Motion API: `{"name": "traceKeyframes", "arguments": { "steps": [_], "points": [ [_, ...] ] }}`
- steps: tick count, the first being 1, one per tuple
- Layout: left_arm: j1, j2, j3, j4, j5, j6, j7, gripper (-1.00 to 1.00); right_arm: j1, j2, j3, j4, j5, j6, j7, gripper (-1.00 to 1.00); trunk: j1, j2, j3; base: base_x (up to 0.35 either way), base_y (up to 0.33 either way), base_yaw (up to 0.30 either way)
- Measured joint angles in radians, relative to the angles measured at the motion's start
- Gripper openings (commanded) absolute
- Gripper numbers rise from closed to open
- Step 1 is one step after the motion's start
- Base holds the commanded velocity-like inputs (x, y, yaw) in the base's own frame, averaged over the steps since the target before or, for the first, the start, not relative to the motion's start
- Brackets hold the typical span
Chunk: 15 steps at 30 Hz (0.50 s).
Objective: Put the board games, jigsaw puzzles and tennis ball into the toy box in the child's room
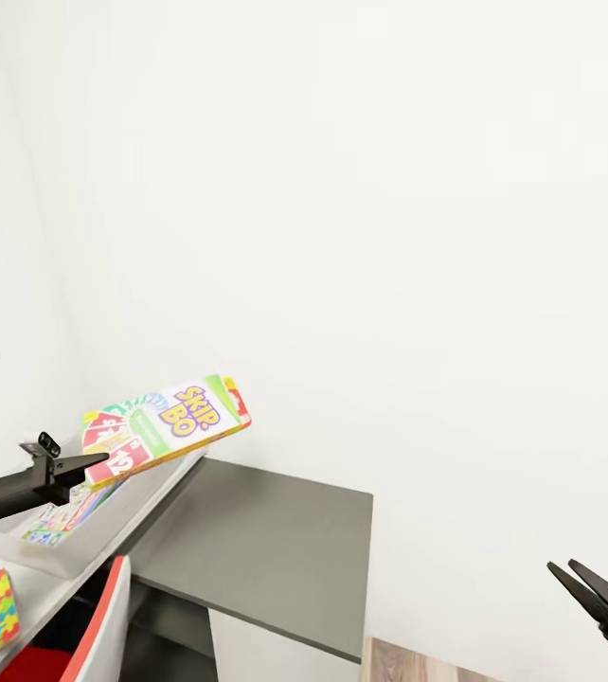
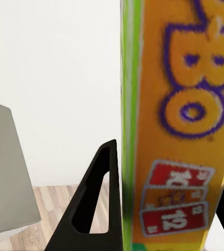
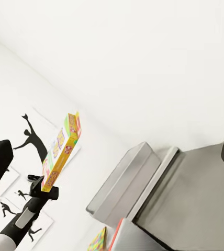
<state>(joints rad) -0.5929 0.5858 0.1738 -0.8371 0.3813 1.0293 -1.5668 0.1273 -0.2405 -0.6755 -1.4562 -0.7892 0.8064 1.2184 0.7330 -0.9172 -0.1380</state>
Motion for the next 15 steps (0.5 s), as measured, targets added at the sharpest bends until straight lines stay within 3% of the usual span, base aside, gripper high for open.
{"name": "traceKeyframes", "arguments": {
  "steps": [15],
  "points": [
    [0.000, 0.000, 0.001, 0.000, 0.000, -0.001, 0.000, -1.00, 0.000, 0.000, -0.001, 0.003, 0.001, -0.002, -0.001, 1.00, 0.000, 0.000, 0.000, 0.291, -0.045, 0.001]
  ]
}}
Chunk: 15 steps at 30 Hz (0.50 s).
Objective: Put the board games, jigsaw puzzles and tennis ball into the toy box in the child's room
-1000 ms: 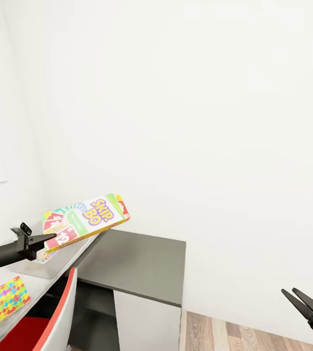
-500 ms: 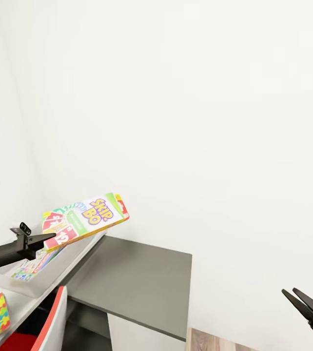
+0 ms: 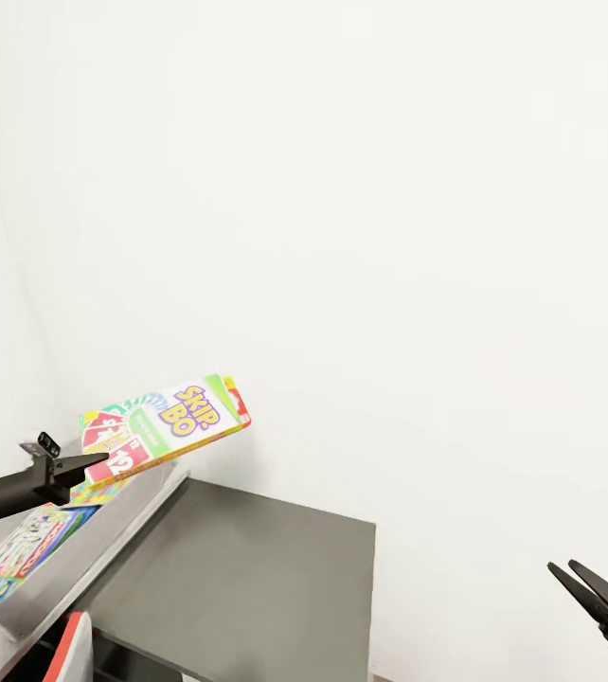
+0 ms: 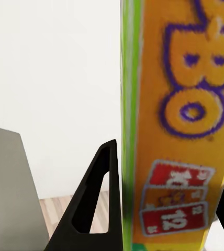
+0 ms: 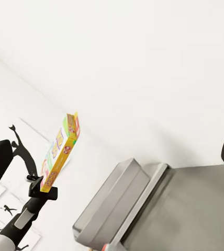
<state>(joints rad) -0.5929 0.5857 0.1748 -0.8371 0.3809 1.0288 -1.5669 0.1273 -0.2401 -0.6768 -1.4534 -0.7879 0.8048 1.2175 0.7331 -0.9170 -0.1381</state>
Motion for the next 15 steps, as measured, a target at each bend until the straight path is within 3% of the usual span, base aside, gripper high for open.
{"name": "traceKeyframes", "arguments": {
  "steps": [15],
  "points": [
    [0.000, 0.000, 0.000, 0.000, 0.003, -0.002, 0.000, -1.00, 0.000, 0.001, 0.000, 0.000, 0.001, 0.000, 0.000, 1.00, 0.000, 0.000, 0.000, 0.025, 0.067, 0.044]
  ]
}}
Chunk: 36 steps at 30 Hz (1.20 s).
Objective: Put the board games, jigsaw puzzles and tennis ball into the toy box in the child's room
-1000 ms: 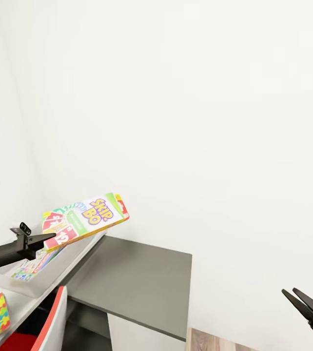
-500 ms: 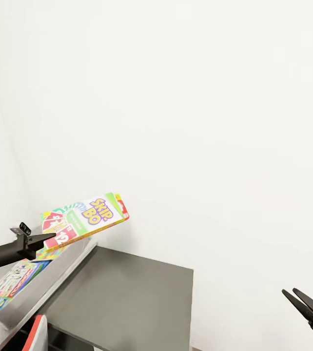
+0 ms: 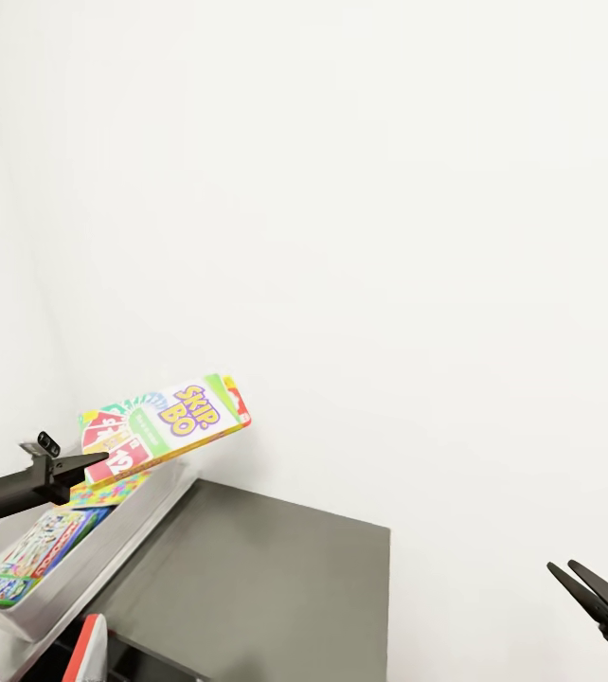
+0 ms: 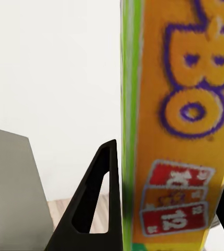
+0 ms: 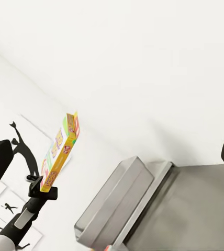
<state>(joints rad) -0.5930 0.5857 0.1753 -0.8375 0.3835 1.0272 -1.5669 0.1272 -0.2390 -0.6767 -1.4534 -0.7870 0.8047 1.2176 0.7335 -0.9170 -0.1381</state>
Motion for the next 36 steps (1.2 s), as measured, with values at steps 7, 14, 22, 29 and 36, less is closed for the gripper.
{"name": "traceKeyframes", "arguments": {
  "steps": [7, 14, 22, 29, 36],
  "points": [
    [0.000, 0.000, 0.000, 0.000, 0.000, 0.000, 0.000, -1.00, 0.000, 0.000, 0.000, 0.001, -0.001, 0.000, 0.000, 1.00, 0.000, 0.000, 0.000, 0.001, 0.066, 0.016],
    [0.000, 0.000, 0.000, 0.000, 0.000, 0.000, 0.000, -1.00, 0.000, 0.000, 0.000, 0.001, -0.001, 0.000, -0.001, 1.00, 0.000, 0.000, 0.000, 0.002, 0.127, 0.001],
    [0.000, 0.000, 0.000, 0.000, -0.001, 0.000, 0.000, -1.00, 0.000, 0.001, 0.000, 0.001, 0.000, 0.000, -0.001, 1.00, 0.000, 0.000, 0.000, 0.100, 0.167, 0.000],
    [0.000, 0.000, 0.000, 0.000, 0.000, 0.000, 0.000, -1.00, 0.000, 0.001, 0.000, 0.001, 0.000, 0.000, -0.001, 1.00, 0.000, 0.000, 0.000, 0.157, 0.031, 0.000],
    [0.000, 0.000, 0.000, 0.000, 0.000, 0.000, 0.000, -1.00, 0.000, -0.001, 0.000, 0.001, -0.001, 0.000, -0.001, 1.00, 0.000, 0.000, 0.000, 0.022, 0.108, 0.000]
  ]
}}
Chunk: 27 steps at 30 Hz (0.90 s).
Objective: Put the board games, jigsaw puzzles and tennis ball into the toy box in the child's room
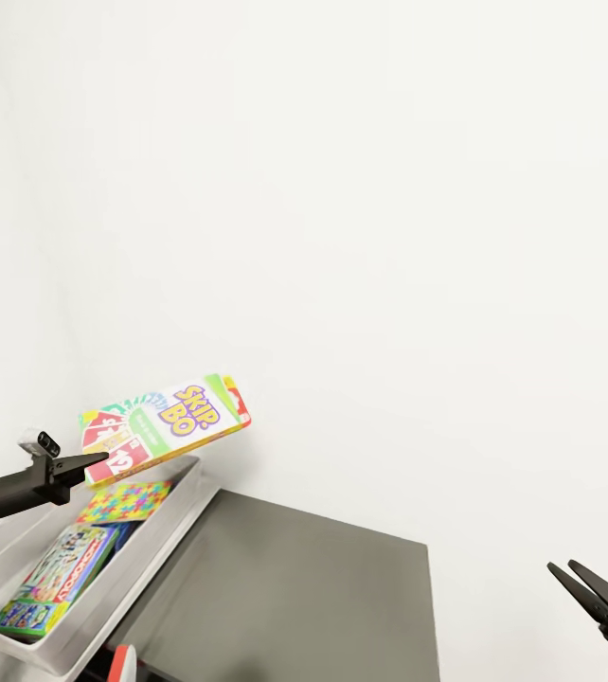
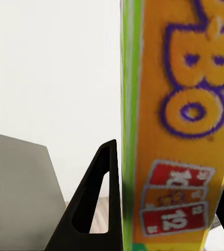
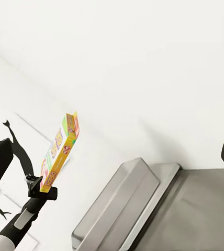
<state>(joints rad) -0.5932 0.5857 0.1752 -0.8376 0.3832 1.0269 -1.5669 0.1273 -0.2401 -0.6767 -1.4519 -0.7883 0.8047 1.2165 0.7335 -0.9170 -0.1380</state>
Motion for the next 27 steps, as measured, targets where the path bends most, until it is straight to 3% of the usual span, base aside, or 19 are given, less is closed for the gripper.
{"name": "traceKeyframes", "arguments": {
  "steps": [4, 8, 10, 16, 21, 27],
  "points": [
    [0.000, 0.000, 0.000, 0.000, 0.000, 0.000, 0.000, -1.00, 0.000, 0.000, 0.000, 0.000, 0.000, 0.000, 0.000, 1.00, 0.000, 0.000, 0.000, 0.003, 0.081, 0.000],
    [-0.005, -0.022, 0.022, 0.018, 0.000, -0.001, 0.021, -1.00, 0.000, 0.011, -0.010, 0.000, 0.002, -0.002, -0.001, 1.00, 0.000, 0.000, 0.000, 0.000, 0.000, 0.000],
    [-0.002, -0.017, 0.032, 0.013, -0.003, -0.001, 0.031, -1.00, 0.000, 0.012, -0.009, 0.000, 0.002, -0.002, -0.001, 1.00, 0.000, 0.000, 0.000, 0.000, 0.000, 0.000],
    [0.008, 0.014, -0.003, -0.005, -0.012, 0.005, 0.007, -1.00, 0.000, 0.014, -0.002, 0.000, 0.002, -0.005, -0.002, 1.00, 0.000, 0.000, 0.000, 0.000, 0.000, 0.000],
    [0.009, 0.021, -0.032, -0.006, -0.014, 0.007, 0.000, -1.00, 0.000, 0.013, -0.002, 0.000, 0.002, -0.006, -0.002, 1.00, 0.000, 0.000, 0.000, 0.000, 0.000, 0.000],
    [0.009, 0.027, -0.035, -0.006, -0.014, 0.008, 0.000, -1.00, 0.000, 0.013, -0.002, 0.000, 0.003, -0.006, -0.002, 1.00, 0.000, 0.000, 0.000, 0.000, 0.000, 0.000]
  ]
}}
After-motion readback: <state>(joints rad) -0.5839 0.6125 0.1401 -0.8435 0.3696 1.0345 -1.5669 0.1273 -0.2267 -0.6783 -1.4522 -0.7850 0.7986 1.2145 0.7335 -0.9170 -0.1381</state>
